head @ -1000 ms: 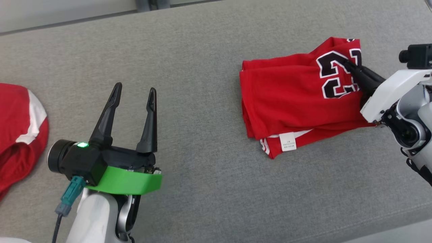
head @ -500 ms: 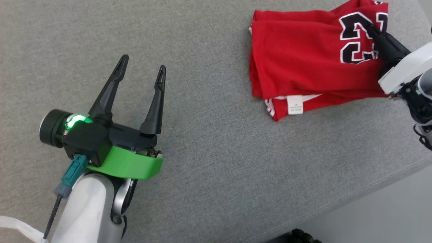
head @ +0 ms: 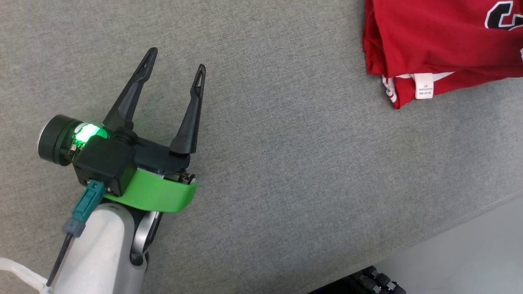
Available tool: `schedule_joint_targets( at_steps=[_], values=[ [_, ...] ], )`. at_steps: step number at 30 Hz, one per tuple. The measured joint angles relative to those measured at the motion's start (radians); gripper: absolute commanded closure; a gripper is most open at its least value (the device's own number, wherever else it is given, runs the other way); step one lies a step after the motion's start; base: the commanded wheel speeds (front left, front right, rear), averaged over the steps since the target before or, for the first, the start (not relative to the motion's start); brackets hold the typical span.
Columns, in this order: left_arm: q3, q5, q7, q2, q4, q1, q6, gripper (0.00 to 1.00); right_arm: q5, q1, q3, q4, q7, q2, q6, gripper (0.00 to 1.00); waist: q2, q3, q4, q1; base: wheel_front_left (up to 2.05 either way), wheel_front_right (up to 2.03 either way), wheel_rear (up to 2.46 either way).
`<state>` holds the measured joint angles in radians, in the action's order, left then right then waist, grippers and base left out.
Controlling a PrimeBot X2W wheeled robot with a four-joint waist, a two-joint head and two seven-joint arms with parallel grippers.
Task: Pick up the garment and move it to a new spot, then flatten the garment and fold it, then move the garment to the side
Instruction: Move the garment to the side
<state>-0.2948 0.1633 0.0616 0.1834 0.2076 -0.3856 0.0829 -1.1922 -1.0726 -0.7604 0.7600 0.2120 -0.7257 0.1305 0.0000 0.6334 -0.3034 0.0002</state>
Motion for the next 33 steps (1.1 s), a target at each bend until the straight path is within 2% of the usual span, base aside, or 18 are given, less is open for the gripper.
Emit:
schedule_joint_targets(
  at_steps=[6, 8, 17, 29, 33],
  values=[
    [-0.002, 0.004, 0.030, -0.005, -0.025, 0.001, -0.009, 0.00, 0.047, -0.027, -0.004, 0.061, 0.045, 0.018, 0.000, 0.00, 0.0000, -0.014, 0.025, -0.0001, 0.00, 0.00, 0.00],
    [0.003, 0.008, 0.044, -0.007, -0.032, 0.005, -0.013, 0.00, 0.067, -0.028, 0.026, 0.052, 0.047, 0.019, 0.000, 0.00, 0.0000, -0.029, 0.029, -0.0001, 0.00, 0.00, 0.00],
    [0.049, 0.050, 0.120, -0.012, -0.088, 0.067, -0.042, 0.00, 0.223, 0.073, 0.178, -0.139, 0.050, 0.039, 0.000, 0.00, 0.0000, -0.141, 0.051, -0.0001, 0.00, 0.00, 0.00],
    [0.128, 0.118, 0.173, -0.013, -0.126, 0.196, -0.083, 0.00, 0.317, 0.318, 0.287, -0.385, 0.051, 0.086, 0.000, 0.00, 0.0000, -0.333, 0.113, -0.0002, 0.00, 0.00, 0.00],
    [0.139, 0.142, 0.178, -0.017, -0.142, 0.236, -0.088, 0.00, 0.347, 0.418, 0.356, -0.439, 0.051, 0.101, 0.000, 0.00, 0.0000, -0.392, 0.147, -0.0002, 0.00, 0.00, 0.00]
  ],
)
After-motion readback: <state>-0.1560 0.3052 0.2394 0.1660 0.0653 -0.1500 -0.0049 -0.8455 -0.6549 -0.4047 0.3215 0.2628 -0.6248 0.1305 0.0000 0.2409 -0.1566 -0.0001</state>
